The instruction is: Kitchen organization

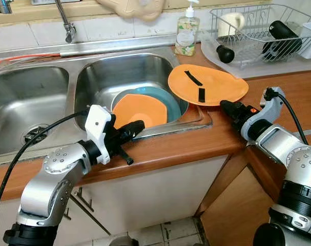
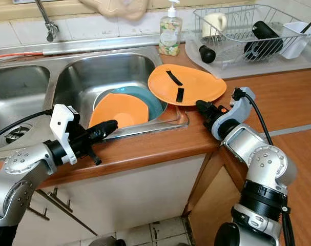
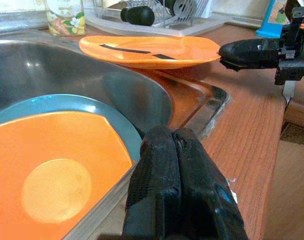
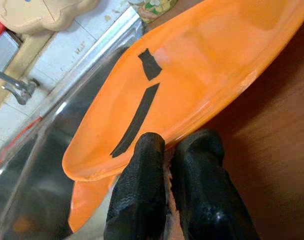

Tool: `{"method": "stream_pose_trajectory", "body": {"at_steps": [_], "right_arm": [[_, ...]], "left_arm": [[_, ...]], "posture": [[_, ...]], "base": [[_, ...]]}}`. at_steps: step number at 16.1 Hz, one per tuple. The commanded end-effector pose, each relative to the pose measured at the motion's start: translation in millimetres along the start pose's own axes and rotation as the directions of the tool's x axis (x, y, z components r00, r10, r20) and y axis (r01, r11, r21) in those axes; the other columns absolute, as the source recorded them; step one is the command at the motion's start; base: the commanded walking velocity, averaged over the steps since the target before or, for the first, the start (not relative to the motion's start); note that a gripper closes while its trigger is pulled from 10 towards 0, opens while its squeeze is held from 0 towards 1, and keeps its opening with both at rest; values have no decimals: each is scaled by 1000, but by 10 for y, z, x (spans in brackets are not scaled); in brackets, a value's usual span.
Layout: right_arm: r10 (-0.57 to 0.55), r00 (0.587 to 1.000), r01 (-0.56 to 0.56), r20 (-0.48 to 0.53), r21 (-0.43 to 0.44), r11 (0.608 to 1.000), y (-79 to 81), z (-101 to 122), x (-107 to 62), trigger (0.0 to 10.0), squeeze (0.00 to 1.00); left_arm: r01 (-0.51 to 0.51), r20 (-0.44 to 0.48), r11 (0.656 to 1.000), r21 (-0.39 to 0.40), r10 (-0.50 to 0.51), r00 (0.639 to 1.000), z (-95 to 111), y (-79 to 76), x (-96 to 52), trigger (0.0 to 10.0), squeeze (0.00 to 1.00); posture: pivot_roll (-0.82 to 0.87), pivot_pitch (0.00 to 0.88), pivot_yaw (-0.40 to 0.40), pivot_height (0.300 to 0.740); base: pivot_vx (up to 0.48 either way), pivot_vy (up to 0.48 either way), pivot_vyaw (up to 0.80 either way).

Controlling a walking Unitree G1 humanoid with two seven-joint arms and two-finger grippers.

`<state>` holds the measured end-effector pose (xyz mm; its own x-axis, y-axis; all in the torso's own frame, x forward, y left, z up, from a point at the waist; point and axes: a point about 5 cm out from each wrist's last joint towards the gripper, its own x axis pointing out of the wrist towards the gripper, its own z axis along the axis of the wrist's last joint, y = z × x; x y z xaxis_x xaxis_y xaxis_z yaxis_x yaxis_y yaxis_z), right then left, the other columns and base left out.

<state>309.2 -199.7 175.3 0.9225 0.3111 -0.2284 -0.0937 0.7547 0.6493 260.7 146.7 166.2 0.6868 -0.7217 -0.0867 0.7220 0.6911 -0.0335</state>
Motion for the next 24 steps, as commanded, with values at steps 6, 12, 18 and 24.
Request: {"method": "stream_pose_trajectory", "body": {"at_steps": [6,12,18,24], "right_arm": [[132,991,-128,39,-87,988,258,111,-2,0,0],[226,972,-215,70,-139,967,405,202,-39,0,0],[166,985,-161,45,-108,981,324,136,14,0,0],[170,984,-161,45,-155,975,340,146,7,118,0]], "left_arm": [[-6,-14,1000,30,7,1000,18,-3,-26,10000,0],[-11,-7,999,42,12,1000,45,11,-13,10000,0],[-19,-12,999,45,19,1000,38,18,-19,10000,0],[-38,-9,999,36,38,999,14,22,7,10000,0]], "posture": [[-1,0,23,740],[-4,0,22,740],[-2,0,17,740],[-4,0,21,740]], "base": [[0,0,0],[0,0,0],[0,0,0],[0,0,0]]}}
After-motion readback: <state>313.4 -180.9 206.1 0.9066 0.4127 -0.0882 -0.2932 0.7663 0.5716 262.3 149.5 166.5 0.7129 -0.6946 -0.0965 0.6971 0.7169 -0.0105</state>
